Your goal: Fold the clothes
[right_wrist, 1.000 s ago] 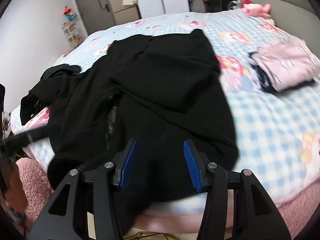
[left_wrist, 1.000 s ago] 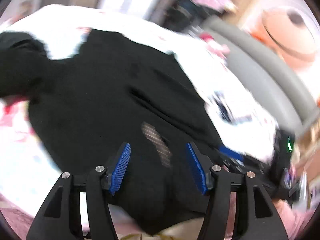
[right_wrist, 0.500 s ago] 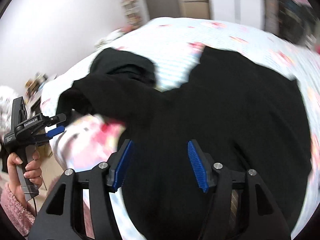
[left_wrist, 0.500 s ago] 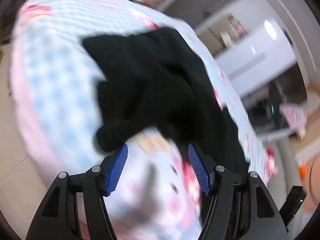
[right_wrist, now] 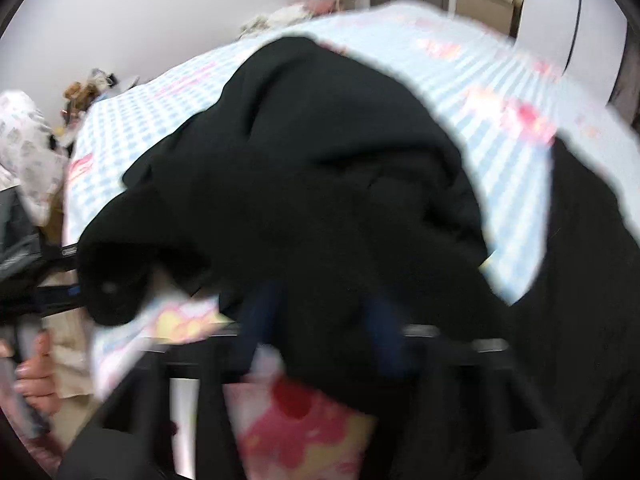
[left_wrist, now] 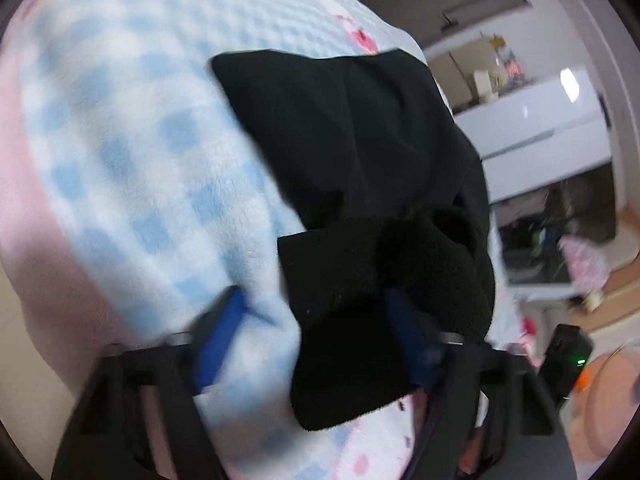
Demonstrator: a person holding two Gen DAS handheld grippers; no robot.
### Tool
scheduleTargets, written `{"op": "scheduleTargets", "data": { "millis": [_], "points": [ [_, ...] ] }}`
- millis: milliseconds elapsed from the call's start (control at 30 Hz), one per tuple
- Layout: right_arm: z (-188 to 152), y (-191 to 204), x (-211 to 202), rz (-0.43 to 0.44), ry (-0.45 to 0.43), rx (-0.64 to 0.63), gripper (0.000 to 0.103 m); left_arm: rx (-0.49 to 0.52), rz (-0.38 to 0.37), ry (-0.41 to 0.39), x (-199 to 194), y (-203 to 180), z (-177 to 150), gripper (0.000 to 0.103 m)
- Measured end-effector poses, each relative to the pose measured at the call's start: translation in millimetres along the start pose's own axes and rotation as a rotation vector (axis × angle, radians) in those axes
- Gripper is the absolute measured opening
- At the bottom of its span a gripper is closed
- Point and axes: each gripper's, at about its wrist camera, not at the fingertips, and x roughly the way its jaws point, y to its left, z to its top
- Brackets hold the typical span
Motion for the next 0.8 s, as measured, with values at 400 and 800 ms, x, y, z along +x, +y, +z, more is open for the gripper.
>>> {"op": "scheduleTargets", "data": {
  "millis": [400,800],
  "points": [
    [-51.0,-36.0,-46.2,-0.161,-0.004,-0.004,0.007,0.067,-0.131,0.099,-26.1,-16.5,23.0,0.057],
    [-89.1,-72.1,-72.1,-0.132,0.018,0.111,0.013,0.109,-0.096,0.16,10.6,-31.8,-20.9,0.029]
  ]
}}
